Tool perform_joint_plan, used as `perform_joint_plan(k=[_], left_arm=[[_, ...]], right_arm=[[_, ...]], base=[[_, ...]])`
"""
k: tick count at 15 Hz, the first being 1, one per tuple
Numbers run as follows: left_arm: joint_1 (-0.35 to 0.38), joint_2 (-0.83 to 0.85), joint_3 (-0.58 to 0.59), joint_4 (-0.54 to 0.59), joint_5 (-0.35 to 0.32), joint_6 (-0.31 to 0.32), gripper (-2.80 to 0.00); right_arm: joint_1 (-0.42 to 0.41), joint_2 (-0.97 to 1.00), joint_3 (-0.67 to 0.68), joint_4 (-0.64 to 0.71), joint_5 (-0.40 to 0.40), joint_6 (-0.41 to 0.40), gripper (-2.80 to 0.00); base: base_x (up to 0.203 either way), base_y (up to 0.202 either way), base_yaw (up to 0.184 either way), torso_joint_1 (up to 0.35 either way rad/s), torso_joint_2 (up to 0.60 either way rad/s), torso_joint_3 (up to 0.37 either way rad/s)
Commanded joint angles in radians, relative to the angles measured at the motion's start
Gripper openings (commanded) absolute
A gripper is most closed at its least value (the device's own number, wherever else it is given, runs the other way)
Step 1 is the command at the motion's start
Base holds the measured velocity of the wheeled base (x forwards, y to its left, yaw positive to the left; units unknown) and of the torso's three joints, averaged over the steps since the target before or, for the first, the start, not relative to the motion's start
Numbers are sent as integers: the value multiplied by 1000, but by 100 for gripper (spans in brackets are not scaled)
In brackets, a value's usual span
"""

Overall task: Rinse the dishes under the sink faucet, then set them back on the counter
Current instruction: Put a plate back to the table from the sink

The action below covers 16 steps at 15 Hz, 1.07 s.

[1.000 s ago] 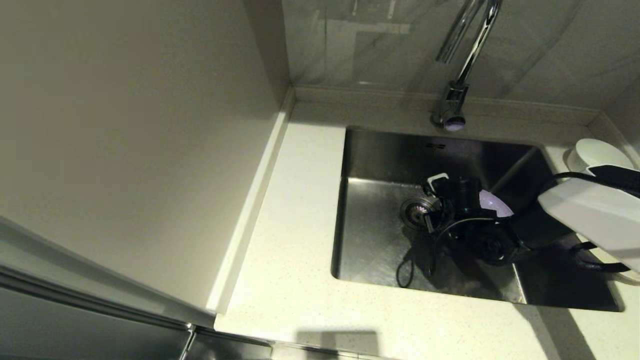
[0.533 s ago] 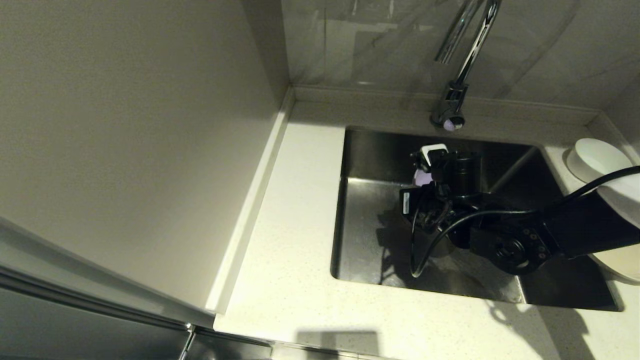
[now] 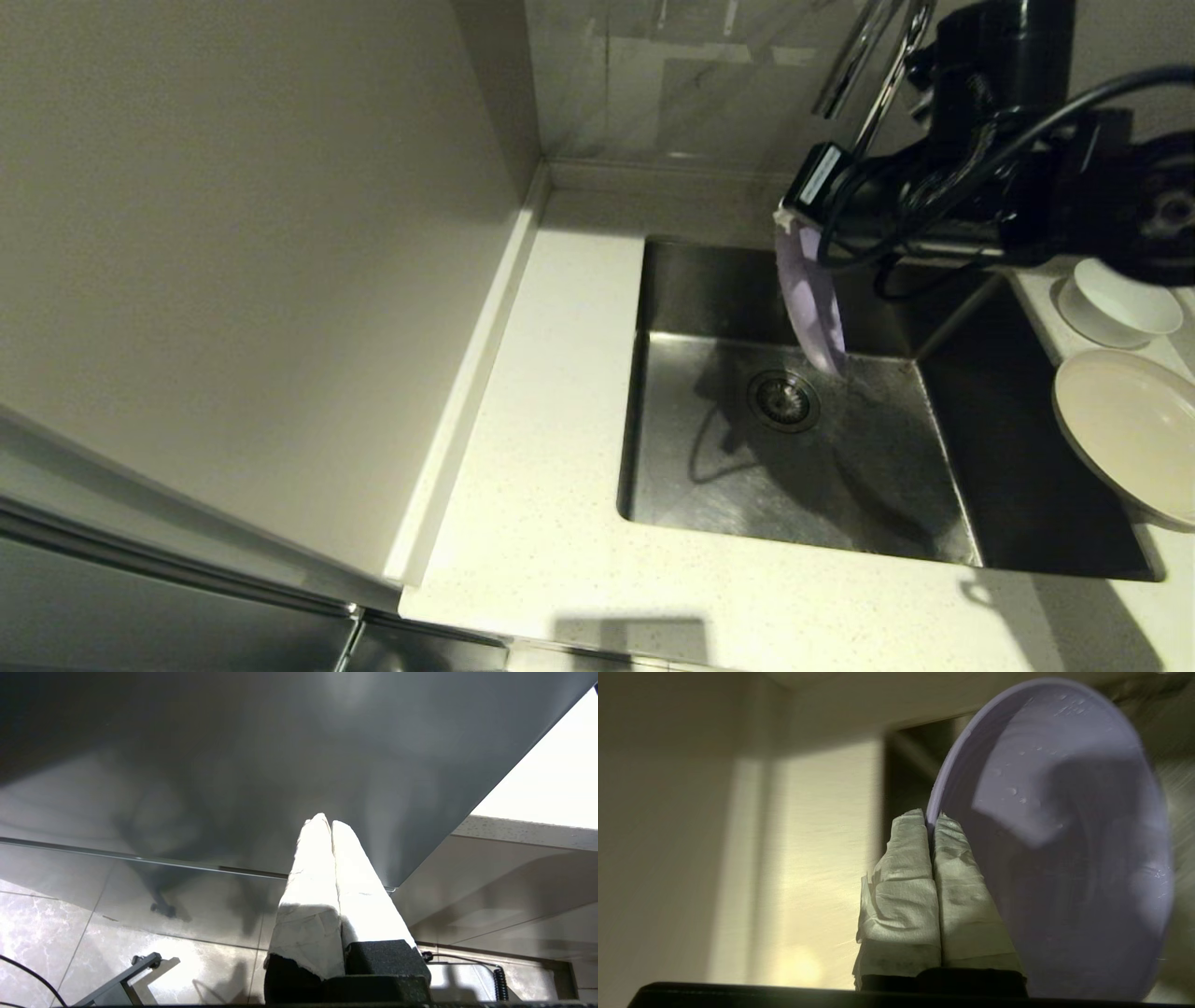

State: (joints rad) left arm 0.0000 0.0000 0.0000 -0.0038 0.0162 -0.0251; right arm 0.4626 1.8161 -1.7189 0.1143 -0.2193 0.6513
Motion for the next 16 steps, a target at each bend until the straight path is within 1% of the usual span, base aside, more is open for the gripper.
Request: perform_joint_plan(k=[1,2,3,5,6,7,8,10,12,14,15,16], left_arm=[[0,-3,0,-1,1,-1,-280],[0,-3,0,-1,1,-1,-280],[0,-3,0,-1,1,-1,-280],[0,-3,0,-1,1,0,-280],[0,-3,0,-1,1,1,-280],[0,-3,0,-1,1,-1,-280],[0,-3,0,-1,1,-1,-280],[0,-3,0,-1,1,-1,-280],[0,-3,0,-1,1,-1,-280],[0,-3,0,-1,1,-1,-280],[0,-3,0,-1,1,-1,-280],[0,-3,0,-1,1,-1,-280]], right_arm=[[-29,-34,-160,412,216,296,-280],[-36,-37,-167,452,271,369,-280],[-38,-39,-135,465,284,385,-280],[-43,-45,20,470,296,403,-280],[-51,-53,59,469,298,406,-280],[-68,-62,61,474,303,408,-280],[-89,-67,39,487,309,400,-280],[-106,-90,71,474,304,358,-280],[-111,-104,59,470,308,346,-280],[-113,-119,-36,504,316,341,-280],[-109,-125,-40,518,315,306,-280],[-103,-140,-6,522,296,235,-280]], base=[[0,0,0,0,0,0],[0,0,0,0,0,0],[0,0,0,0,0,0],[0,0,0,0,0,0],[0,0,0,0,0,0],[0,0,0,0,0,0],[0,0,0,0,0,0],[0,0,0,0,0,0],[0,0,0,0,0,0],[0,0,0,0,0,0],[0,0,0,0,0,0],[0,0,0,0,0,0]])
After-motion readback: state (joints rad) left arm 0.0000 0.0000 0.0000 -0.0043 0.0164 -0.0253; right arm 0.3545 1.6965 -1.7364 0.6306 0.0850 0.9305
